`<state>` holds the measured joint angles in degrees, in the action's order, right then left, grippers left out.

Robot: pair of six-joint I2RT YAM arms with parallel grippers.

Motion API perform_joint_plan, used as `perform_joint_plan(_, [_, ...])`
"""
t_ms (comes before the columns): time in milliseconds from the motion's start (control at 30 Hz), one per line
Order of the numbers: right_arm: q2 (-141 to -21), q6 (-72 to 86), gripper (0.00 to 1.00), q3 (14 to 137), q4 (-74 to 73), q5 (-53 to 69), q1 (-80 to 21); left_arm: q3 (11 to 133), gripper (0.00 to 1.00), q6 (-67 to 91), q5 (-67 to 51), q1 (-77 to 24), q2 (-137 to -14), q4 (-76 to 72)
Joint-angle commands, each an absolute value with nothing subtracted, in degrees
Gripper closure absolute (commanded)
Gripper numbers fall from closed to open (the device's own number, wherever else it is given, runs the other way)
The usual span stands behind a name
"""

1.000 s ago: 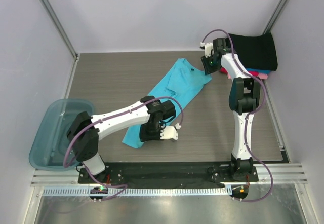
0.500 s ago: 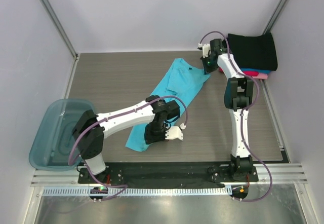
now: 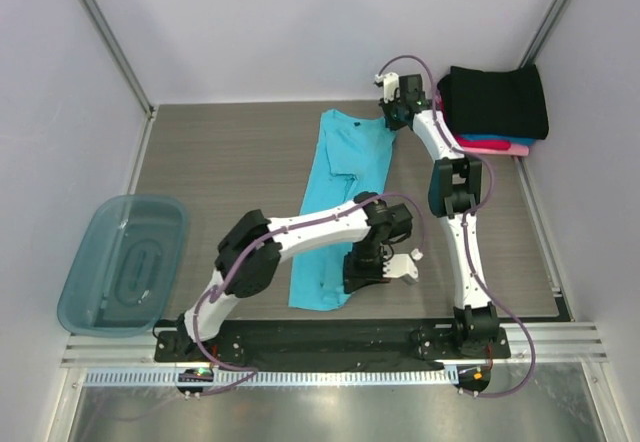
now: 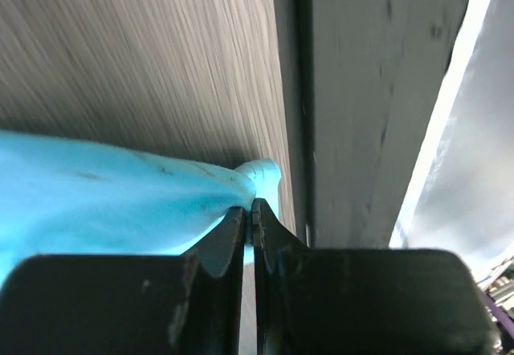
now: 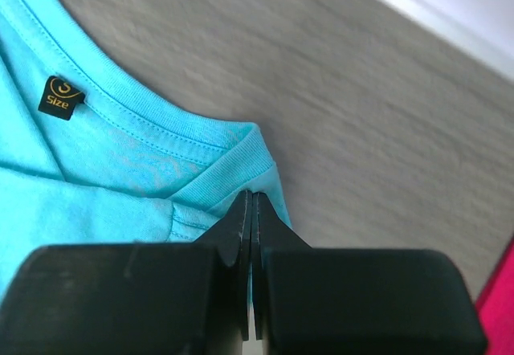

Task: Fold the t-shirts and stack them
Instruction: Fold the tshirt

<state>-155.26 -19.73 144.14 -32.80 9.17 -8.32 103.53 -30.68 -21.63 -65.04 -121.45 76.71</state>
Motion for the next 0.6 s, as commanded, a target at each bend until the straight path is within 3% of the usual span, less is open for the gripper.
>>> perform_joint_plan(0, [-157.76, -18.90, 0.99, 145.46, -24.02, 10.19, -9.05, 112.20, 0.95, -29.71, -28.47, -65.39, -126.29, 91.40])
perform_joint_plan(200, [-160.48, -14.60, 0.99, 148.00, -12.84, 13.87, -9.67, 116.28, 0.94, -28.13, -31.20, -66.18, -131.75, 88.34])
perform_joint_plan(300, [-160.84, -11.26, 0.99, 147.84, -6.61, 17.74, -9.76, 117.85, 0.88, -26.99, -31.03, -66.27, -133.41, 86.40])
perform_joint_plan(333, [-160.49, -8.99, 0.99, 147.66, -5.03, 18.54, -9.67, 119.78, 0.81, -26.72, -30.94, -66.27, -133.85, 86.31])
perform_joint_plan(433, [-159.53, -6.43, 0.88, 148.44, -2.37, 19.34, -9.84, 123.99, 0.65, -25.40, -30.93, -66.27, -134.65, 85.96])
perform_joint_plan(500, [-155.32, -5.89, 0.67, 147.31, -2.29, 18.11, -9.49, 126.37, 0.60, -23.74, -30.42, -66.18, -132.30, 85.78])
perform_joint_plan(567, [-149.02, -4.40, 0.60, 145.03, -1.94, 15.40, -8.79, 129.80, 0.58, -22.77, -28.40, -66.18, -128.95, 83.60])
